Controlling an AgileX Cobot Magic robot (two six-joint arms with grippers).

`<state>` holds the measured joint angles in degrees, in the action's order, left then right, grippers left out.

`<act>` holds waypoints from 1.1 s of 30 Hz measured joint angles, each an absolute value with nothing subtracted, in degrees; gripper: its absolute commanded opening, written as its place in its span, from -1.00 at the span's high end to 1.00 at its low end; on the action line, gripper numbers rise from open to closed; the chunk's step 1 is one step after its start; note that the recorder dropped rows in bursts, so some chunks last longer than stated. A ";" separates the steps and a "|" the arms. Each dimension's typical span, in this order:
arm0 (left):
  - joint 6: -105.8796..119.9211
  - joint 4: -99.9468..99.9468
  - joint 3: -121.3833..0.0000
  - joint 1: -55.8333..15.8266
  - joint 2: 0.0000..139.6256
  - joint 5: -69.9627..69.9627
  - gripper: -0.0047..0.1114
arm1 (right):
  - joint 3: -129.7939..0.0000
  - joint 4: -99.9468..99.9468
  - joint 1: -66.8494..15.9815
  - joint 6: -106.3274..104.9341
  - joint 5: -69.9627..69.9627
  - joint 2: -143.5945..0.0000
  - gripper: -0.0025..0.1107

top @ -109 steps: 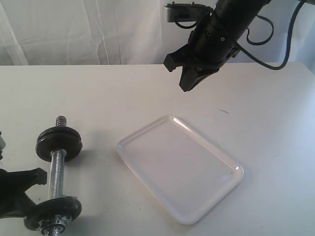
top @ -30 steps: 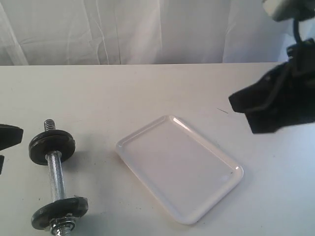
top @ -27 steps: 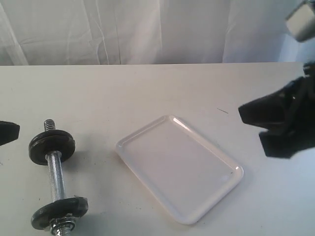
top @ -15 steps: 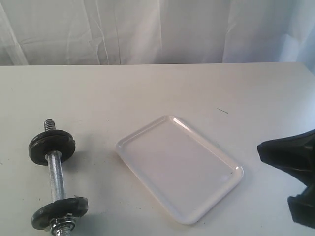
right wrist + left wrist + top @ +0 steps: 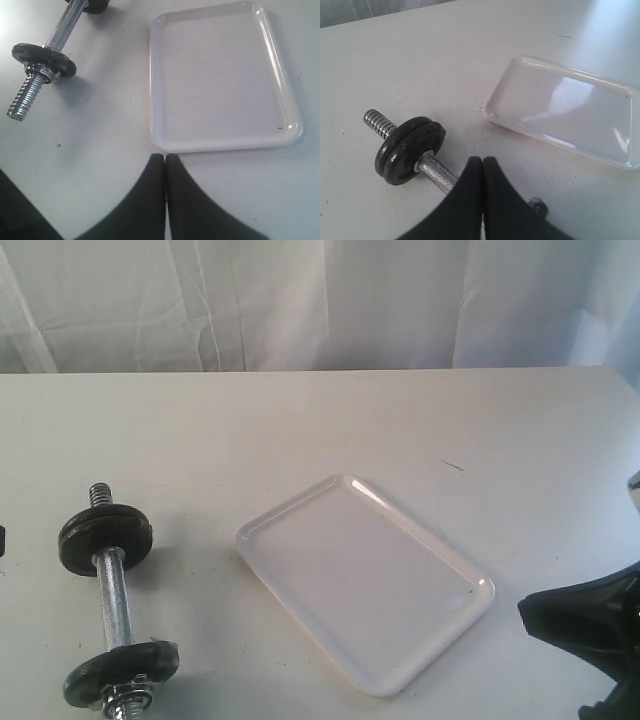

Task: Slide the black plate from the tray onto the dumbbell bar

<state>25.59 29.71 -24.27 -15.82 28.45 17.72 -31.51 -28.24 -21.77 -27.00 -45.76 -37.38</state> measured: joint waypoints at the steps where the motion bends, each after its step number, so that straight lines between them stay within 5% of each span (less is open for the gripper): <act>1: 25.59 29.71 -24.27 -15.82 28.45 17.72 0.92 | -31.51 -28.24 -21.77 -27.00 -45.76 -37.38 0.96; 13: 22.37 24.85 -19.83 -15.82 23.63 14.28 0.92 | -31.51 -28.24 -21.77 -26.65 -45.76 -37.38 0.96; 22: 5.20 13.87 -5.27 2.29 1.20 22.23 0.92 | -31.51 -28.24 -21.77 -26.65 -45.76 -37.38 0.96; 33: 2.17 13.31 -0.77 3.91 0.22 20.79 0.92 | -31.41 -28.24 -21.77 -26.65 -45.76 -37.38 0.96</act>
<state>2.17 13.31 -0.77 3.91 0.22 20.79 -31.41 -28.24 -21.77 -26.65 -45.76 -37.38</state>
